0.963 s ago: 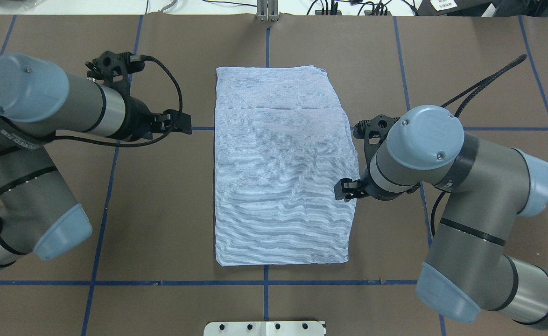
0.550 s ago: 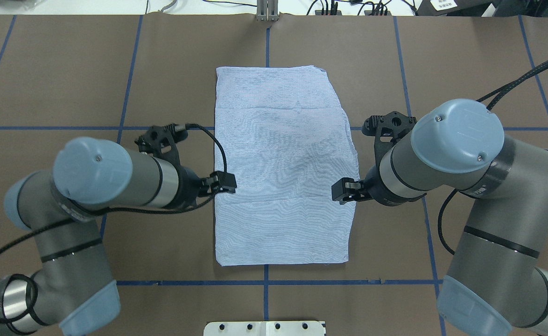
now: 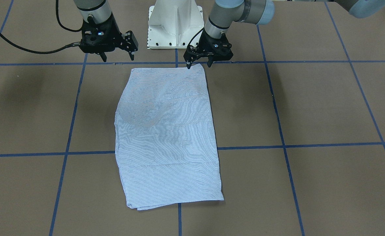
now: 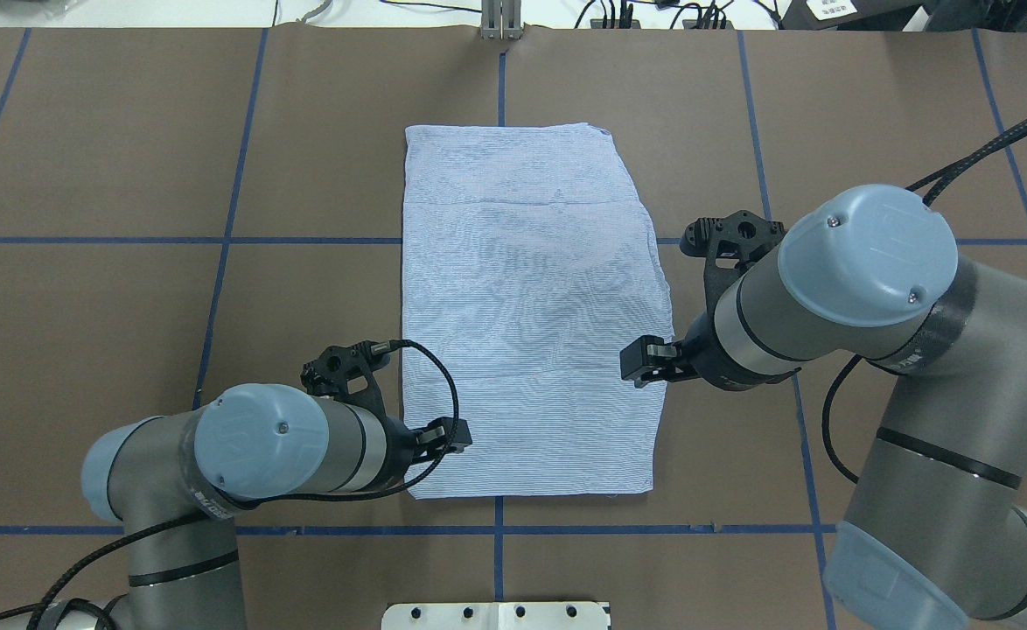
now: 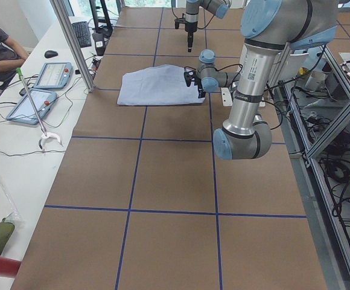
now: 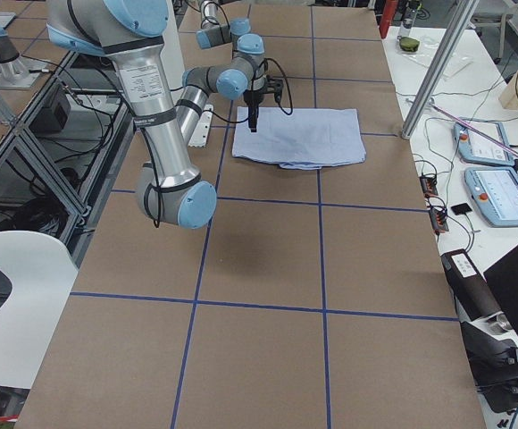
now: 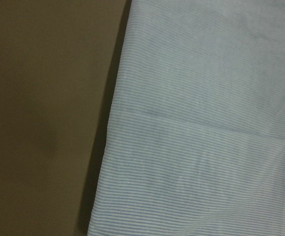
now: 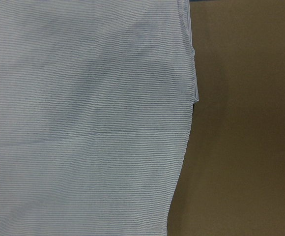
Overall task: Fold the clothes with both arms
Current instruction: 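Bring the left gripper to the shirt's near corner while the right gripper holds position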
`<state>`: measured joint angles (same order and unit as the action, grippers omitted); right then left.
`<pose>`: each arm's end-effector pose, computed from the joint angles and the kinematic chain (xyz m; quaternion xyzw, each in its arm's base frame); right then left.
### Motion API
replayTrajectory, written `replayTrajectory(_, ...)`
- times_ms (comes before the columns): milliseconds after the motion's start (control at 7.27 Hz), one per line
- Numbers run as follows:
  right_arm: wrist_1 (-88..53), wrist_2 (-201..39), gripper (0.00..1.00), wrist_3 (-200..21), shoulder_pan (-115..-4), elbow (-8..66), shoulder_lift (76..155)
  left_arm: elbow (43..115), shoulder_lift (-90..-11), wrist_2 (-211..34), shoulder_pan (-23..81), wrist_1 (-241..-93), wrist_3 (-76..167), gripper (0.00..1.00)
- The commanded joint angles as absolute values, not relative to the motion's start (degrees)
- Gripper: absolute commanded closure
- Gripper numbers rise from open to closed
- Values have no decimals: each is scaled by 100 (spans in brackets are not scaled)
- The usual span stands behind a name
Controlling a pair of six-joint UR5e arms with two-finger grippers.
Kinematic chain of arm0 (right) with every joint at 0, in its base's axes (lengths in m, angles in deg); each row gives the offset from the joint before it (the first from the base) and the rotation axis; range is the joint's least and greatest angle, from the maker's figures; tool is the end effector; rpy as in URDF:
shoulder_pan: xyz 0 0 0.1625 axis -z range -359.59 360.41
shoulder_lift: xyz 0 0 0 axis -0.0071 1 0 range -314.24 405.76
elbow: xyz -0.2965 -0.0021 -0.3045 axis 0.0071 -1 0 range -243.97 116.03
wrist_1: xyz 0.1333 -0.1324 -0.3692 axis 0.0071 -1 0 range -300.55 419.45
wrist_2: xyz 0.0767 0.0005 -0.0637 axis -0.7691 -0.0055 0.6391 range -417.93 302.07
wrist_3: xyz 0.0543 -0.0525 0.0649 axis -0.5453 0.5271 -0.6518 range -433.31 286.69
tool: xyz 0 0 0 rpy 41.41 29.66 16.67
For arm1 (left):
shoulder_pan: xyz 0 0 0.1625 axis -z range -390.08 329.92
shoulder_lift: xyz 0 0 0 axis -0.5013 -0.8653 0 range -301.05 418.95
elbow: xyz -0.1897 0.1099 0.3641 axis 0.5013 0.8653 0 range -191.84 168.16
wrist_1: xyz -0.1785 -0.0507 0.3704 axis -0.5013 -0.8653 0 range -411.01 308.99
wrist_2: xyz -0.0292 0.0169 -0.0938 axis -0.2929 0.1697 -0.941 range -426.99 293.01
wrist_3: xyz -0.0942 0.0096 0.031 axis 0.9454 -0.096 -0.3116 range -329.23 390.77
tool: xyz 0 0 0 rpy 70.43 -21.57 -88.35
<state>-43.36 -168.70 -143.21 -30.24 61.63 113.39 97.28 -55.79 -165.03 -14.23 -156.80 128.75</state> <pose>-0.3854 -0.3424 0.2180 0.0115 -0.4125 0.0146 0.9108 0.5409 -0.2778 0.2405 -0.0266 0.4992 -0.1447 0.8539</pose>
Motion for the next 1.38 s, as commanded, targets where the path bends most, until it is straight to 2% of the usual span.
replayTrajectory(0, -4338, -16867, 0, -14318, -3018, 6154, 11326, 9287, -5636, -16351, -1680, -15577, 13077, 4)
replayTrajectory(275, -4329, -16884, 0, -14318, -3035, 6171, 11335, 9257, -5724, -16350, -1699, -15560, 13087, 18)
replayTrajectory(826, -4338, -16885, 0, -14310, -3035, 6171, 11335, 9336, -5715, -16358, -1690, -15525, 13087, 26)
replayTrajectory(1238, -4338, -16885, 0, -14310, -3035, 6163, 11343, 9327, -5715, -16358, -1664, -15516, 13087, 40)
